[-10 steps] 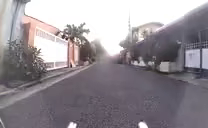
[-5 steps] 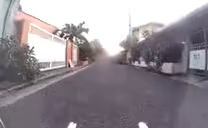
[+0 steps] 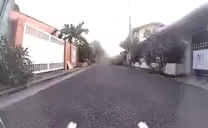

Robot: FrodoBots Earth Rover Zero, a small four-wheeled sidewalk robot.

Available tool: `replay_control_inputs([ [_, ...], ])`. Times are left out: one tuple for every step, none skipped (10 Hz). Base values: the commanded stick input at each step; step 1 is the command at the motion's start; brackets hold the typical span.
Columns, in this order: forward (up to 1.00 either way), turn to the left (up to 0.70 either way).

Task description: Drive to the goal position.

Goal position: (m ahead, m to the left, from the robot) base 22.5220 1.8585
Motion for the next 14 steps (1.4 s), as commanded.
replay_control_inputs([
  [0.7, 0.0],
  [0.7, 0.0],
  [0.7, 0.0],
  [0.7, 0.0],
  [0.7, 0.0],
  [0.7, -0.1],
  [0.7, -0.22],
  [0.7, -0.15],
  [0.7, 0.0],
  [0.7, 0.0],
  [0.7, 0.0],
  [0.7, 0.0],
  [0.7, 0.0],
  [0.7, 0.0],
])
